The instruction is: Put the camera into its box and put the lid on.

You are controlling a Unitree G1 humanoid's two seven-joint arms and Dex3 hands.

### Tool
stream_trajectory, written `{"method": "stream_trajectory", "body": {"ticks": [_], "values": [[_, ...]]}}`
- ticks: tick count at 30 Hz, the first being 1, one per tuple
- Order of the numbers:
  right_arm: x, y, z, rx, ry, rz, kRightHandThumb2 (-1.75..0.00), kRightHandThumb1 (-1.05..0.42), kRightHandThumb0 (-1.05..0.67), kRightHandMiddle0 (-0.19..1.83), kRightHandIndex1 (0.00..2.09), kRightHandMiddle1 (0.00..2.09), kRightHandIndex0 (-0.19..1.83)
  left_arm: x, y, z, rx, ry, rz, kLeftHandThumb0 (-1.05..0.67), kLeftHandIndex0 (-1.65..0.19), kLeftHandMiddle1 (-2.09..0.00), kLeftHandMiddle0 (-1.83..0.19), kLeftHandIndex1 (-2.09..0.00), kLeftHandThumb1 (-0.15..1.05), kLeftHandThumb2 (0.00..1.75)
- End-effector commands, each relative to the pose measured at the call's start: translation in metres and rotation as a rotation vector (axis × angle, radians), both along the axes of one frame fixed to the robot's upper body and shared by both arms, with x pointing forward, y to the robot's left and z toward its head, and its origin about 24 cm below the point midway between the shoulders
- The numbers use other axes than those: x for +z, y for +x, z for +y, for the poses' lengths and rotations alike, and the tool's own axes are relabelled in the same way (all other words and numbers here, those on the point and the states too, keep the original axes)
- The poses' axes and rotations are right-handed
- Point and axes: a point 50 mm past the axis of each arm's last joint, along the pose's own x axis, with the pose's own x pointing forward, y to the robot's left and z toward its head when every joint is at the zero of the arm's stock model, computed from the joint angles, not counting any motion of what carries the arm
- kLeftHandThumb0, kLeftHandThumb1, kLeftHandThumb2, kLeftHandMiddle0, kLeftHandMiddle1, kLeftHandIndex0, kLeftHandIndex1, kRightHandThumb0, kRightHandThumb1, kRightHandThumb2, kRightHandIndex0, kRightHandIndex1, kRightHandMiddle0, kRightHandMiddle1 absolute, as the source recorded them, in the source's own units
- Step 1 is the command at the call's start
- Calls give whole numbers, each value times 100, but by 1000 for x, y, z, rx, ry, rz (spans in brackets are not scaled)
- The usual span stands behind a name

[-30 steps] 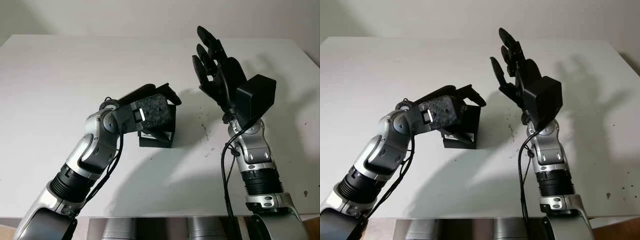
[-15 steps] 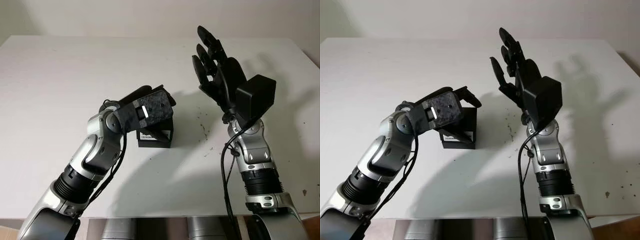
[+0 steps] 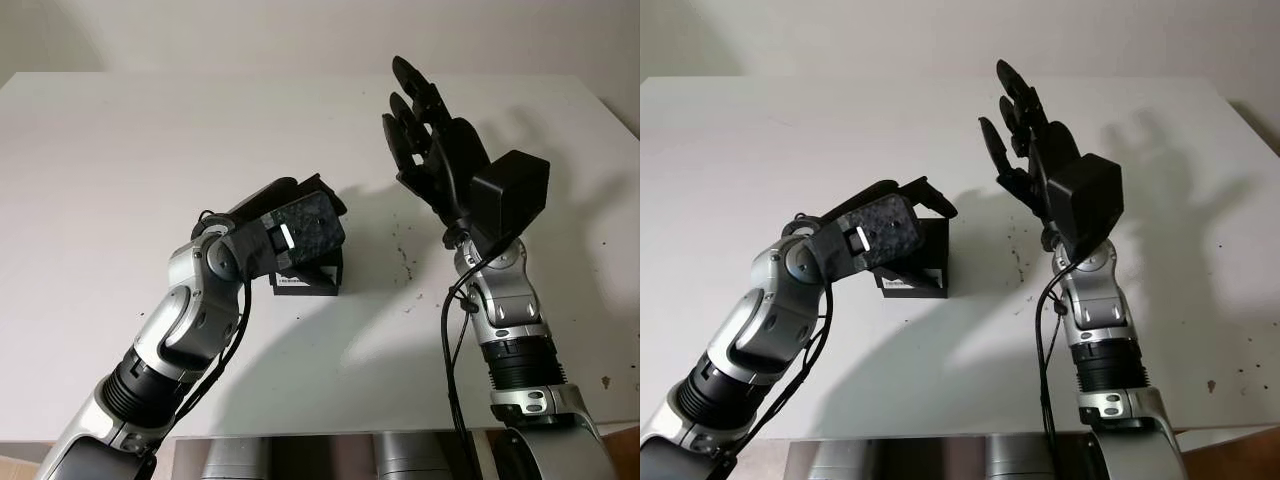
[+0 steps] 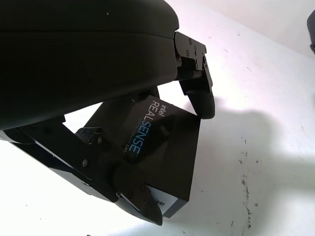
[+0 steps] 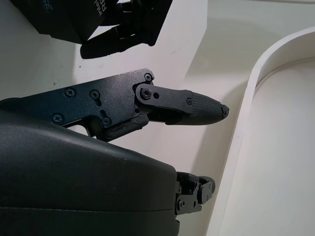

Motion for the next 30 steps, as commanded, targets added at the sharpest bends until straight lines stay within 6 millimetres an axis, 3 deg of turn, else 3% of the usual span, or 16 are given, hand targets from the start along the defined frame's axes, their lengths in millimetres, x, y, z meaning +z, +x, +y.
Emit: {"method": "stream_trajectory", "body": {"ticks": [1,8,11,12,13,14,16,17,19,23,30], "values": [[8,2,6,17,10,-30,-52,-105,-62,6,5,19,10,-7,-3,7,26,16,17,-10,-28,-144,-40,-143,95,5],[8,1,5,10,10,-30,-53,-105,-61,7,5,18,10,-12,-7,5,0,17,16,-11,-30,-148,-47,-144,94,5],[7,1,4,8,7,-27,-53,-105,-61,8,5,18,10,-12,-8,4,-11,65,-17,-20,-13,-160,-35,-138,94,5],[7,1,4,7,5,-28,-53,-105,-61,8,5,18,10,-12,-8,3,-26,105,-28,-30,2,-167,-13,-116,95,6],[7,1,4,5,5,-27,-53,-105,-61,8,5,17,10,-13,-8,3,-53,172,-21,-40,6,-159,2,-84,97,7],[7,1,3,5,5,-27,-53,-105,-61,9,5,17,10,-14,-8,3,-70,219,-13,-50,7,-106,4,-51,100,7],[7,1,3,4,8,-29,-53,-105,-61,9,6,17,11,-15,-10,3,-92,283,-2,-65,9,-35,7,-14,104,10],[7,1,3,3,9,-30,-53,-105,-61,9,6,17,11,-15,-11,3,-97,301,-1,-72,13,-19,13,-8,104,14],[7,1,3,1,1,-32,-52,-105,-61,10,6,16,12,-16,-13,2,-111,357,1,-80,17,-4,18,-2,105,24],[7,1,3,4,4,-31,-52,-105,-61,10,6,16,11,-19,-14,2,-123,432,14,-88,19,0,19,0,105,40],[7,1,2,3,-3,-27,-53,-105,-62,11,5,14,11,-22,-14,4,-132,468,42,-91,19,0,19,0,105,48]]}}
